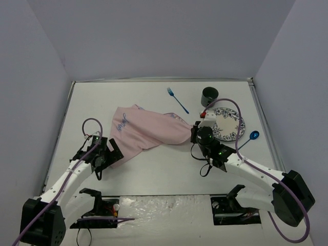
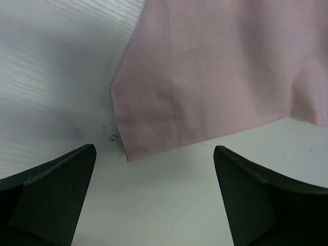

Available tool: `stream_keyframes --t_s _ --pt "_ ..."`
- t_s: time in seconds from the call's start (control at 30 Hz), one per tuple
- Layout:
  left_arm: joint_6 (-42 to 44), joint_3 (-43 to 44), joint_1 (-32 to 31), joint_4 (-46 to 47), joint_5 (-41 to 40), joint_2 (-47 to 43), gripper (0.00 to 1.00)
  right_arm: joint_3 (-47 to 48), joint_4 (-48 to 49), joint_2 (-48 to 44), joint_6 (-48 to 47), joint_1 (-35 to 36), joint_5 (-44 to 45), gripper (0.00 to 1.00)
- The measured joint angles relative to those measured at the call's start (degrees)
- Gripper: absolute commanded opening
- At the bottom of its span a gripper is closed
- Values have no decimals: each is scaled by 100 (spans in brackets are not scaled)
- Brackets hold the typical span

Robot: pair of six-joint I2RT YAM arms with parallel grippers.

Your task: Set the dinner table for one person

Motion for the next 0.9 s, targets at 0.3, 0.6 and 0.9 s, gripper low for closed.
stream_keyframes --t_s 0.3,0.6,0.9 --pt "-417 -46 -405 655 -310 706 86 -9 -23 0 105 0 -141 0" --pt "-640 -132 -430 908 -768 823 32 -104 -24 -138 179 0 -234 0" --pt "-649 36 -430 591 -871 980 0 -45 -354 -277 141 0 -192 0"
